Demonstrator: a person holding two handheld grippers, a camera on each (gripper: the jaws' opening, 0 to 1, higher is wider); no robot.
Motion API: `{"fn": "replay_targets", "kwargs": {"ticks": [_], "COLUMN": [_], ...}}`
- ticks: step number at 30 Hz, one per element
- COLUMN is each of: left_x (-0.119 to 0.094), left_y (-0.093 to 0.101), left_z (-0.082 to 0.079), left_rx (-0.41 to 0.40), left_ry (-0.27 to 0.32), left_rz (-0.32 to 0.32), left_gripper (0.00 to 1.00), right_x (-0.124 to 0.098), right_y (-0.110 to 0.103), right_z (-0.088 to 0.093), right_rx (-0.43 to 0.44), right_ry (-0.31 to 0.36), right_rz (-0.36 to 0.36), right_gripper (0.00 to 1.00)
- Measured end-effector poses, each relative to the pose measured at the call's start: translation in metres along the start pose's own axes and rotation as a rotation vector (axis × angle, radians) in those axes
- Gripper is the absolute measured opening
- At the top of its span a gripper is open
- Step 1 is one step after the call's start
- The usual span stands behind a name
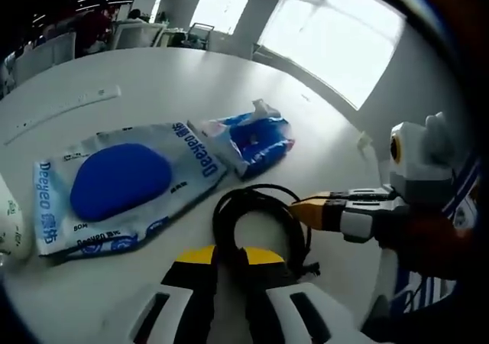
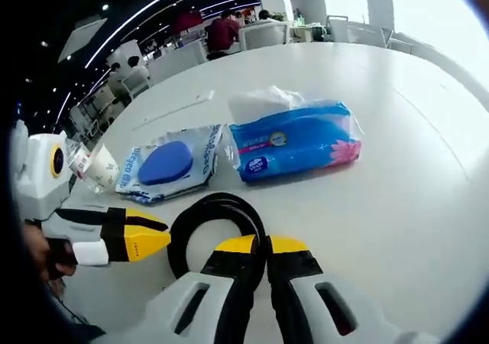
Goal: Arrange the tabletop items into an orderly group along one side of the table until the central work area is clear of visible clutter.
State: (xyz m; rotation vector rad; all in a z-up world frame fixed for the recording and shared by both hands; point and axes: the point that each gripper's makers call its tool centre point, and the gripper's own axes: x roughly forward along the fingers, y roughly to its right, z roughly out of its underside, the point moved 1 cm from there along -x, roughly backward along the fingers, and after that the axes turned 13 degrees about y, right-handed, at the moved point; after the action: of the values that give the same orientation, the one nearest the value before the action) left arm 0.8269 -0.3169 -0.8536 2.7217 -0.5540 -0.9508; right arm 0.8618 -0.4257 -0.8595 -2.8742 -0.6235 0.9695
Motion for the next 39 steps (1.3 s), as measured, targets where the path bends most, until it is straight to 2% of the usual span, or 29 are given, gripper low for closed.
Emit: {"fn": "replay_targets", "kwargs": {"ticks": [3, 8, 11, 17, 23, 26, 29, 33, 39], "left_x": [-0.002, -0.008, -0.014, -0.033, -0.061, -0.072, -0.090, -0.112, -0.147], "left_y": [0.000, 0.000, -0.001, -0.006, -0.016, -0.025, -0.030, -0.040, -0.055], "left_z": [-0.003, -0.008, -0.010, -0.012, -0.017, -0.017, -0.019, -0.022, -0.025], "left_rx": [0.016, 0.058, 0.066, 0.088, 0.118, 0.107, 0.110, 0.117, 0.101], "left_ry": [0.015, 0.046, 0.049, 0.073, 0.118, 0.137, 0.167, 0.187, 0.242], "left_rz": [0.003, 0.006, 0.009, 0.007, -0.023, -0.043, -0.053, -0.070, -0.116], "left_gripper": [0.19, 0.28, 0.34, 0.42, 0.48, 0.52, 0.56, 0.61, 0.68], "right_x": [-0.003, -0.006, -0.008, -0.017, -0.033, -0.037, -0.043, -0.049, -0.058], "right_y": [-0.001, -0.004, -0.006, -0.016, -0.021, -0.019, -0.018, -0.019, -0.022], "right_z": [-0.002, -0.007, -0.008, -0.017, -0.027, -0.030, -0.035, -0.043, -0.051], "right_rx": [0.000, -0.027, -0.043, -0.072, -0.107, -0.114, -0.124, -0.138, -0.187], "right_ry": [0.020, 0.046, 0.057, 0.089, 0.118, 0.130, 0.141, 0.166, 0.186], "right_rz": [-0.010, -0.048, -0.059, -0.106, -0.150, -0.170, -0.184, -0.226, -0.268], "right_gripper": [0.05, 0.16, 0.19, 0.31, 0.45, 0.51, 0.58, 0.73, 0.84]}}
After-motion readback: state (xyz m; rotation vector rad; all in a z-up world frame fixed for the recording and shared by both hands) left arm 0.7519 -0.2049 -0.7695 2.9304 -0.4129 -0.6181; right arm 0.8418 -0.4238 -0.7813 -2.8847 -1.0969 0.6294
